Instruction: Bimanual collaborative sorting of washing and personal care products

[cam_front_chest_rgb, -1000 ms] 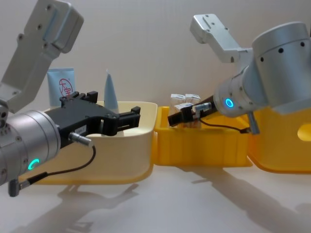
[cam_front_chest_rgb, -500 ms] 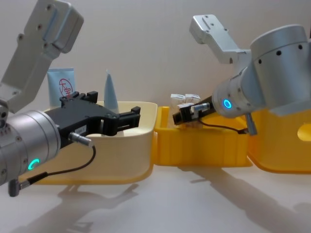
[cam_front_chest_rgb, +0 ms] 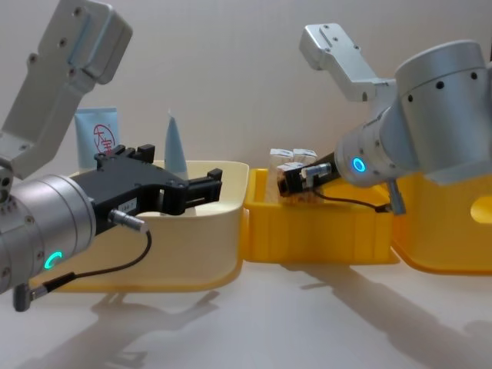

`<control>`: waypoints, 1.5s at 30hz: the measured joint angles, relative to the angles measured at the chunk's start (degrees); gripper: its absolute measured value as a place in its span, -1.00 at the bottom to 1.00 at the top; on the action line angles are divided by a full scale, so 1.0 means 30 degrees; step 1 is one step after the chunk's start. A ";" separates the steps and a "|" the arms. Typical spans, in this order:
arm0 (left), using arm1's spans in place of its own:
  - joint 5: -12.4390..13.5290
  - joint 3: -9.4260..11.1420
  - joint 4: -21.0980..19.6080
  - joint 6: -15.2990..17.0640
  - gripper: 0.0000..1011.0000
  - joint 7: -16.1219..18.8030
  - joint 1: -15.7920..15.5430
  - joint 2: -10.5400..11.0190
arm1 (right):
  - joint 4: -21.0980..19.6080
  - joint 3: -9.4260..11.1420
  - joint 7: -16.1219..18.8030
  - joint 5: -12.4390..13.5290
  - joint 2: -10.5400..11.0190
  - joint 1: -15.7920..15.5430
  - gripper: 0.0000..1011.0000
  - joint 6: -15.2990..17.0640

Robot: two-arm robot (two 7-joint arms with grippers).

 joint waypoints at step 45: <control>0.0001 0.0002 0.0000 0.0000 0.98 0.0000 0.0000 0.0000 | -0.5935 0.2899 -0.0720 -0.1320 0.3452 -0.0460 -0.20 -0.2177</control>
